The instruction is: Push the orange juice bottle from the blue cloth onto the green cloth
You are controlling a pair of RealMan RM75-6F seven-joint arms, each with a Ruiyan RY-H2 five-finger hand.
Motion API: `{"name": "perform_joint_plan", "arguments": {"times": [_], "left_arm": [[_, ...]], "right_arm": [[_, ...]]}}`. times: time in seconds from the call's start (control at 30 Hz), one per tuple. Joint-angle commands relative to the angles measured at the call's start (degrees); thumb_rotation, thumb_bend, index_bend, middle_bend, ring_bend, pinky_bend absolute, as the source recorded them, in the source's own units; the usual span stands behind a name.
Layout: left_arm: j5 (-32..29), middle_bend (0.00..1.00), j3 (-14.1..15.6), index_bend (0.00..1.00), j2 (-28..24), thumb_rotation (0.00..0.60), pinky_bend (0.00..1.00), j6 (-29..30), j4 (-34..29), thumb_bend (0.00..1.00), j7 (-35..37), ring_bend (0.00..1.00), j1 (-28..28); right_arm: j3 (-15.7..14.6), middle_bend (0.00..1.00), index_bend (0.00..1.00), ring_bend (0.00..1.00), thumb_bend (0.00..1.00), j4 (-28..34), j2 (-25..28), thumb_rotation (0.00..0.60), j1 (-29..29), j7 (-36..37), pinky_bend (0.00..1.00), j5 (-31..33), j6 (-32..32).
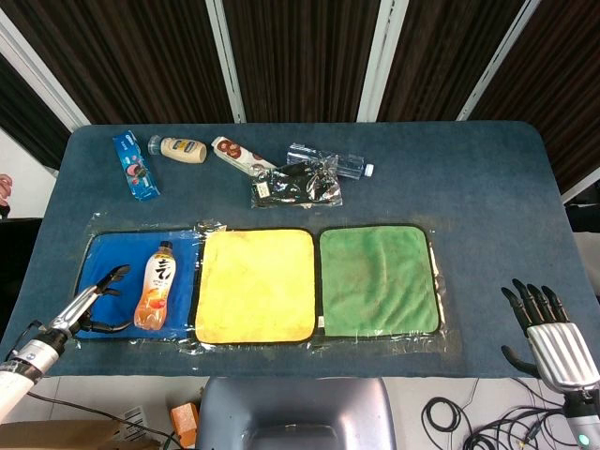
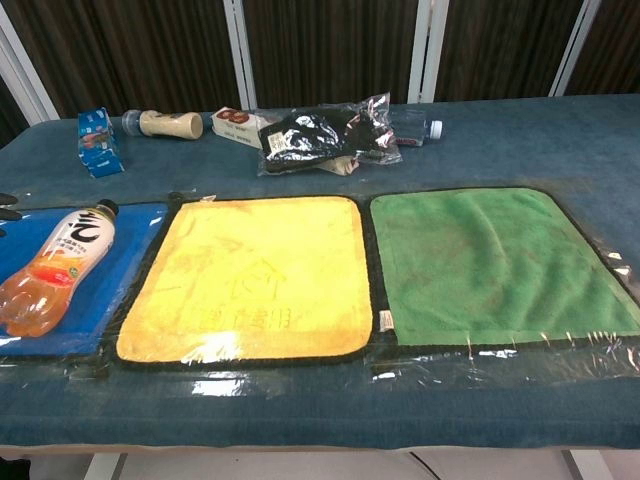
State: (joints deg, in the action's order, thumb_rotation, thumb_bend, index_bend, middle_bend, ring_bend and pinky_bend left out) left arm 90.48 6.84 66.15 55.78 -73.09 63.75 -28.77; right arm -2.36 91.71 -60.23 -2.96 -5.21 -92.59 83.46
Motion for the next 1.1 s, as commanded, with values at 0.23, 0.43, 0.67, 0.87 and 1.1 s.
{"name": "perform_joint_plan", "arguments": {"times": [0.23, 0.43, 0.67, 0.87, 1.1], "left_arm": [[-0.9, 0.07, 0.1, 0.00, 0.7, 0.600, 0.23, -3.2, 0.2, 0.22, -1.0, 0.07, -1.0], [-4.4, 0.11, -0.9, 0.00, 1.0, 0.600, 0.25, -5.9, -0.9, 0.23, -3.6, 0.10, -1.1], [-10.9, 0.20, -3.2, 0.00, -2.3, 0.600, 0.41, -10.4, -9.4, 0.30, -11.3, 0.20, -2.0], [-13.8, 0.20, -4.7, 0.00, -4.5, 0.600, 0.43, -16.1, -13.2, 0.31, -12.8, 0.20, -4.1], [-12.5, 0.21, -6.0, 0.00, -5.9, 0.600, 0.43, -19.0, -15.7, 0.32, -12.0, 0.21, -5.6]], "right_arm": [[-0.4, 0.00, 0.00, 0.00, 0.19, 0.1, 0.2, 0.600, 0.4, 0.3, 0.00, -1.0, 0.8], [-0.5, 0.00, 0.00, 0.00, 0.19, 0.0, 0.4, 0.600, 0.6, 0.8, 0.00, -1.7, 1.6], [-0.9, 0.00, 0.00, 0.00, 0.19, -0.6, 1.0, 0.600, 1.3, 2.7, 0.00, -3.1, 3.4], [-1.2, 0.00, 0.00, 0.00, 0.19, -0.8, 1.0, 0.600, 1.6, 2.9, 0.00, -4.0, 4.1], [-1.0, 0.00, 0.00, 0.00, 0.19, -0.7, 0.9, 0.600, 1.5, 2.6, 0.00, -3.8, 3.6]]}}
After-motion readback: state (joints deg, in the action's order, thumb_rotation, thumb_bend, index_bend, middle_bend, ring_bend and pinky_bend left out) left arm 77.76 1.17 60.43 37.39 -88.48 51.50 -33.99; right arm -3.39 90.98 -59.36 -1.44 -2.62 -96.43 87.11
